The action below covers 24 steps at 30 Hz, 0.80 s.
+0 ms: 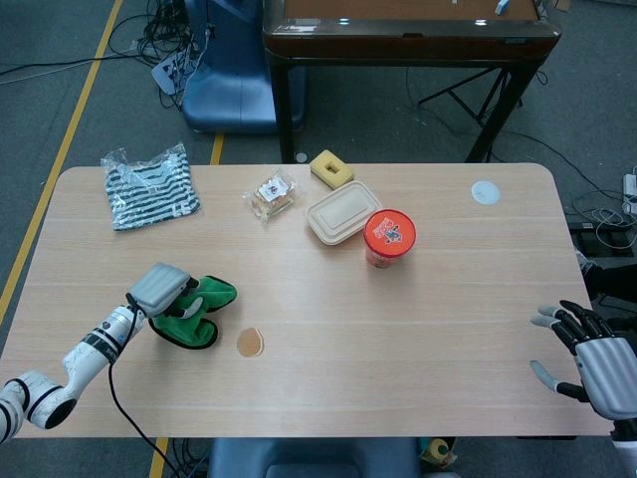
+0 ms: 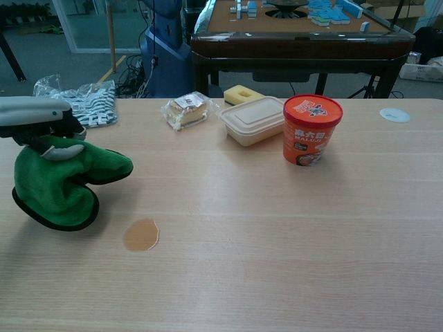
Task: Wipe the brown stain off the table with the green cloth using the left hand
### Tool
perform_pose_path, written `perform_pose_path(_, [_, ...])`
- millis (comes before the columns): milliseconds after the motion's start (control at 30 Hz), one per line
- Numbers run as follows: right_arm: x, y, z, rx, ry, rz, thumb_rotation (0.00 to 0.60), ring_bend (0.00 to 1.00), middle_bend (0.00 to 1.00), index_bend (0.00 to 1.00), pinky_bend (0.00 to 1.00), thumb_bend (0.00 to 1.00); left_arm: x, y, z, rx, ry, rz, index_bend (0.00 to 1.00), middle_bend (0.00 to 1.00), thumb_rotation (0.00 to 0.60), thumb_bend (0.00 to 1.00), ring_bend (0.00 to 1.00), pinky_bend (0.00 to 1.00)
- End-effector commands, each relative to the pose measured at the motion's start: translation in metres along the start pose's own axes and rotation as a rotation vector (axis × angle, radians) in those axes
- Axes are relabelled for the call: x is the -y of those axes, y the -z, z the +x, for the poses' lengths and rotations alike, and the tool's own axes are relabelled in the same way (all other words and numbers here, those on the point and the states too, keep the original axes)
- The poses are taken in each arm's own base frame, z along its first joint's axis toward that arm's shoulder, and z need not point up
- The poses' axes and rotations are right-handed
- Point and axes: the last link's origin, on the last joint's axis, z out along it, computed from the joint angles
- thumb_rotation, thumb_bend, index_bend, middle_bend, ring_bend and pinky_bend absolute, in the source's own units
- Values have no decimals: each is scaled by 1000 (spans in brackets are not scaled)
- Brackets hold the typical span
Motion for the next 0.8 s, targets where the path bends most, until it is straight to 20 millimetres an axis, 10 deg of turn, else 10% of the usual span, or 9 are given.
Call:
perform_pose_path(33, [-1, 0, 0, 0, -1, -1, 600, 141, 260, 300, 189, 329, -11, 2, 3, -4, 4, -29, 692, 776, 600, 464, 796, 1000])
perform_pose_path(800, [-4, 6, 1, -2, 1, -12, 600, 142, 260, 300, 189, 329, -69, -34, -83, 140, -32, -182, 690, 777, 600, 462, 791, 1000])
